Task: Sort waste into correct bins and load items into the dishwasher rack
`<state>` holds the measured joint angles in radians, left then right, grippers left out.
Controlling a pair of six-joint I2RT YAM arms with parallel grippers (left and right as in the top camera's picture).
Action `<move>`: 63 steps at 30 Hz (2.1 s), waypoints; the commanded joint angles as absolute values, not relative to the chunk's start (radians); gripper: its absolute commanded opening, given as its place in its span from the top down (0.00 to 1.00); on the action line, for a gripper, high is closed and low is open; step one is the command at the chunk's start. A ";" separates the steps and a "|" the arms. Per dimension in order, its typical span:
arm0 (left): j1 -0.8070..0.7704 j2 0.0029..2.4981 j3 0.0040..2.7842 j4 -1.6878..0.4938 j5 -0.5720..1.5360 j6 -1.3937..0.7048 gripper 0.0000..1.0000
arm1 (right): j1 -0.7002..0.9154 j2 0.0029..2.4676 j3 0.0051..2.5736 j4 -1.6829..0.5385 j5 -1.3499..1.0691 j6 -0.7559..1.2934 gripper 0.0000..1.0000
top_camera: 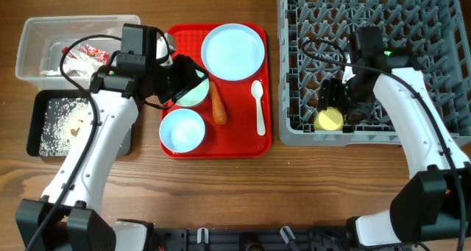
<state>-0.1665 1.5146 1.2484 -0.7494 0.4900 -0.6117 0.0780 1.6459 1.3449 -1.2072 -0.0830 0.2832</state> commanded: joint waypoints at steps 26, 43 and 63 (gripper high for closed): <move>0.122 1.502 1.248 -1.006 -0.124 -0.532 0.36 | 0.785 2.072 1.608 -0.842 -0.300 0.437 0.32; 0.122 1.502 1.248 -1.007 -0.124 -0.532 0.00 | 0.816 2.169 1.608 -0.799 -0.279 0.448 0.96; 0.122 1.502 1.248 -1.006 -0.124 -0.532 0.00 | 0.350 1.874 1.626 -0.552 1.163 -0.208 0.96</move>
